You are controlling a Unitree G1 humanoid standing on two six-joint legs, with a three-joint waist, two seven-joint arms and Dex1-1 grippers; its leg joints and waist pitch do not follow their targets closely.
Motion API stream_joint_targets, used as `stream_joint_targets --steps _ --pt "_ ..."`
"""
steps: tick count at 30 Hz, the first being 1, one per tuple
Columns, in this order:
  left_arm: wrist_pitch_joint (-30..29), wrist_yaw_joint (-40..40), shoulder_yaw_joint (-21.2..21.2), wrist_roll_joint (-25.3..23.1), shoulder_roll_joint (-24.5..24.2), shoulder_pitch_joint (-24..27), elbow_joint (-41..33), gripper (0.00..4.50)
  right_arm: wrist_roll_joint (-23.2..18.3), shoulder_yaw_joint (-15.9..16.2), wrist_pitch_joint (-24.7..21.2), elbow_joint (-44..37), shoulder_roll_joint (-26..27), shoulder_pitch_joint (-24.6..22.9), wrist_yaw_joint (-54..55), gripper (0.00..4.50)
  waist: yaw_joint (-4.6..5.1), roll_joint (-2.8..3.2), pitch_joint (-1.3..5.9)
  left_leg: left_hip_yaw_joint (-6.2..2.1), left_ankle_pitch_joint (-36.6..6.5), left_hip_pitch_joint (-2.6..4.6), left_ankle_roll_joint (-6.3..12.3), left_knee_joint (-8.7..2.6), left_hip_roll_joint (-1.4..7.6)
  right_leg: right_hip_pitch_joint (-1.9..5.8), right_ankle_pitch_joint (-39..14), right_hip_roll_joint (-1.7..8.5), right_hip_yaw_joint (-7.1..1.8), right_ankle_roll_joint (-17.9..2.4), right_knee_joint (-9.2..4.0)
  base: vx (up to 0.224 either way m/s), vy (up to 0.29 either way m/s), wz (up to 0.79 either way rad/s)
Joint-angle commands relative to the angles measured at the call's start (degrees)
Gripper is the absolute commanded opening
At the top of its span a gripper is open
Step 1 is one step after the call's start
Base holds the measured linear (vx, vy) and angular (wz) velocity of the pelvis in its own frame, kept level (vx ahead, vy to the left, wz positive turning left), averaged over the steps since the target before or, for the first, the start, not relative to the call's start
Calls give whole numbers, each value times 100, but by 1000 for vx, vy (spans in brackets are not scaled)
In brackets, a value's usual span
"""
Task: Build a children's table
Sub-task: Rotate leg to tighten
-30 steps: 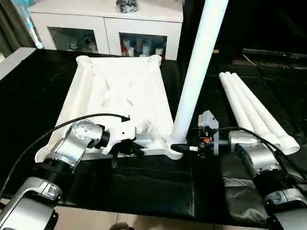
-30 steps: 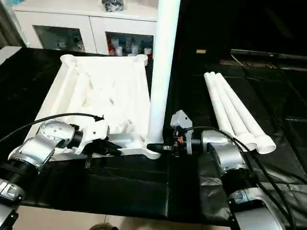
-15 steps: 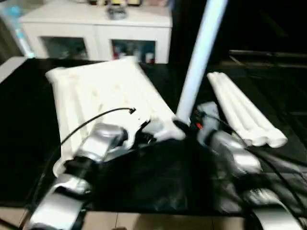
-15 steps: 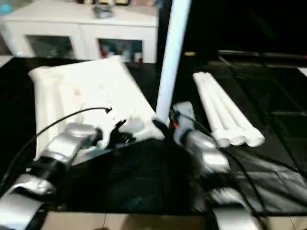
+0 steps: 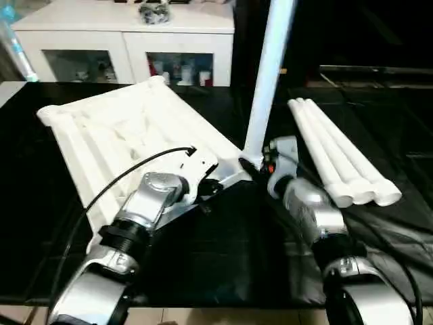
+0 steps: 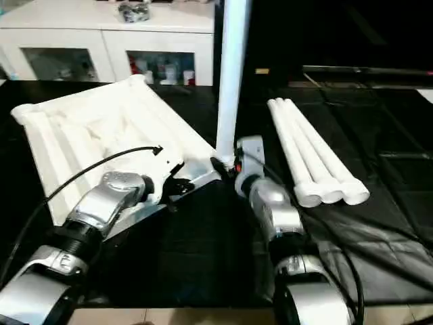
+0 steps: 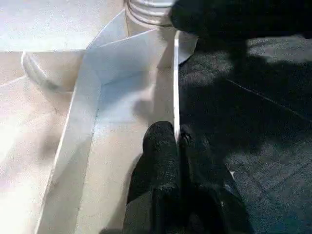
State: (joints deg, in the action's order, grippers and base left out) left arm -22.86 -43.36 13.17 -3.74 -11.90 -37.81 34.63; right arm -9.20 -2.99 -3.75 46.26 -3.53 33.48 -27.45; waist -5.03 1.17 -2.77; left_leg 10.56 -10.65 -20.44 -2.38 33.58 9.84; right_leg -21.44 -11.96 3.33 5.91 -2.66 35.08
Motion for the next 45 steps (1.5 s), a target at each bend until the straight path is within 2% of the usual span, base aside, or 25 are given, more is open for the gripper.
stream_joint_targets --steps 1,2,4,6,7,8,9,10,11,14,16,18,20,21,22,26,27,31,32,33,35,37,39,44,45 --pt "425 -181 -43 -33 -199 -126 -5 0 13 231 -207 -22 -187 -388 -451 415 -40 22 315 -214 -1161 28 238 -402 411 244 -1477 676 -411 -829 -546 0 0 0" --pt "446 -198 -37 -38 -213 -125 6 0 15 235 -200 -48 -211 -407 -475 420 -53 1 326 -210 -1117 26 268 -396 411 253 -1400 679 -417 -803 -545 0 0 0" --pt "651 -377 43 -72 -331 -111 84 0 -25 205 -188 -294 -402 -568 -728 432 -65 5 352 -206 -952 20 326 -376 408 256 -1094 669 -417 -877 -520 0 0 0" --pt "889 -633 156 -73 -474 -79 139 0 -143 109 -164 -638 -651 -754 -1140 442 -100 -8 409 -203 -610 -20 440 -332 408 285 -441 673 -420 -971 -422 0 0 0" --pt "995 -803 207 -60 -549 -61 152 0 -242 88 -134 -821 -807 -838 -1451 442 -91 -10 415 -214 -380 -48 565 -322 419 279 -3 651 -399 -1059 -354 0 0 0" --pt "1063 -946 252 -59 -616 -45 151 0 -321 71 -122 -972 -940 -895 -1682 442 -110 8 393 -193 -438 -35 639 -307 426 246 56 651 -399 -1098 -365 0 0 0" --pt "1195 -1156 314 -60 -706 -18 143 0 -445 55 -126 -1190 -1125 -958 -2016 442 -145 -4 405 -191 -459 -42 679 -296 426 271 55 658 -389 -1099 -360 0 0 0" --pt "1230 -1250 336 -55 -744 -9 145 0 -503 52 -142 -1288 -1208 -982 -2157 442 -156 0 396 -183 -489 -34 699 -295 428 258 24 649 -388 -1097 -372 0 0 0" --pt "1337 -1406 385 -64 -818 8 152 0 -558 60 -138 -1413 -1357 -998 -2369 442 -179 12 395 -179 -512 -32 689 -295 444 240 -43 654 -390 -1096 -365 0 0 0" --pt "1570 -1768 504 -92 -980 50 168 0 -619 142 -136 -1629 -1668 -1007 -2849 442 -215 -10 382 -175 -660 -30 630 -300 432 249 -416 659 -380 -1032 -406 0 0 0" --pt "1926 -2217 666 -137 -1192 116 178 0 -577 278 -112 -1732 -1914 -916 -3321 442 -241 -5 369 -170 -737 -17 591 -302 432 226 -648 661 -379 -1009 -442 0 0 0" --pt "2081 -2427 719 -125 -1274 139 185 0 -537 358 -116 -1765 -1995 -853 -3486 442 -272 -30 366 -170 -706 -25 572 -311 442 225 -726 656 -384 -951 -439 0 0 0" --pt "2172 -2668 767 -78 -1340 162 137 0 -430 493 -20 -1757 -2055 -767 -3607 442 -320 -14 374 -165 -701 3 524 -311 452 202 -780 659 -386 -956 -430 0 0 0" --pt "2236 -2818 806 -55 -1385 179 98 0 -361 586 24 -1751 -2084 -717 -3669 442 -333 -44 373 -163 -699 2 504 -314 453 196 -788 662 -388 -960 -425 0 0 0" --pt "2273 -2941 842 -46 -1417 189 70 0 -341 691 -8 -1764 -2109 -677 -3827 442 -344 -38 371 -165 -694 4 497 -317 454 195 -794 666 -389 -973 -419 0 0 0" --pt "2490 -3178 974 -114 -1501 183 79 0 -217 990 -22 -1676 -2121 -528 -4218 442 -375 -35 378 -168 -622 -10 531 -308 463 200 -642 675 -392 -1004 -392 0 0 0" --pt "2599 -3269 1028 -154 -1528 192 73 0 -133 1098 55 -1550 -2080 -429 -4304 442 -382 -76 380 -166 -601 -19 529 -308 458 204 -643 672 -389 -998 -380 0 0 0" --pt "2663 -3404 1093 -174 -1542 233 1 0 -10 1274 184 -1310 -1979 -258 -4454 442 -403 -55 378 -163 -606 -4 480 -310 463 190 -783 681 -393 -969 -394 0 0 0" --pt "2663 -3404 1093 -174 -1542 233 1 0 -10 1274 184 -1310 -1979 -258 -4454 442 -411 -81 385 -166 -571 -6 487 -309 472 194 -717 682 -394 -983 -364 0 0 0" --pt "2672 -3422 1098 -174 -1541 238 -9 0 6 1312 197 -1263 -1963 -225 -4491 442 -422 -66 382 -165 -558 0 488 -309 476 181 -688 678 -397 -977 -370 0 0 0" --pt "2684 -3436 1115 -187 -1532 249 -35 0 27 1343 219 -1059 -1876 -109 -4491 442 -418 -96 384 -163 -548 -3 481 -313 471 188 -636 676 -393 -1016 -361 0 0 0" --pt "2707 -3445 1127 -190 -1525 250 -33 0 26 1353 231 -888 -1816 -17 -4505 442 -422 -80 385 -160 -582 -1 454 -308 472 186 -672 692 -396 -1029 -364 0 0 0" --pt "2728 -3460 1131 -187 -1529 253 -32 0 3 1362 206 -801 -1779 34 -4574 427 -426 -108 390 -161 -560 -2 452 -310 473 198 -630 687 -394 -1022 -357 0 0 0" --pt "2732 -3497 1134 -178 -1554 269 -55 0 -13 1405 161 -672 -1745 93 -4729 383 -431 -102 393 -164 -491 -12 496 -301 471 203 -482 682 -393 -1042 -331 0 0 0" --pt "2731 -3507 1129 -178 -1563 275 -63 0 -16 1403 148 -649 -1733 103 -4753 360 -434 -103 396 -163 -485 -10 497 -300 471 203 -476 686 -393 -1046 -330 0 0 0"
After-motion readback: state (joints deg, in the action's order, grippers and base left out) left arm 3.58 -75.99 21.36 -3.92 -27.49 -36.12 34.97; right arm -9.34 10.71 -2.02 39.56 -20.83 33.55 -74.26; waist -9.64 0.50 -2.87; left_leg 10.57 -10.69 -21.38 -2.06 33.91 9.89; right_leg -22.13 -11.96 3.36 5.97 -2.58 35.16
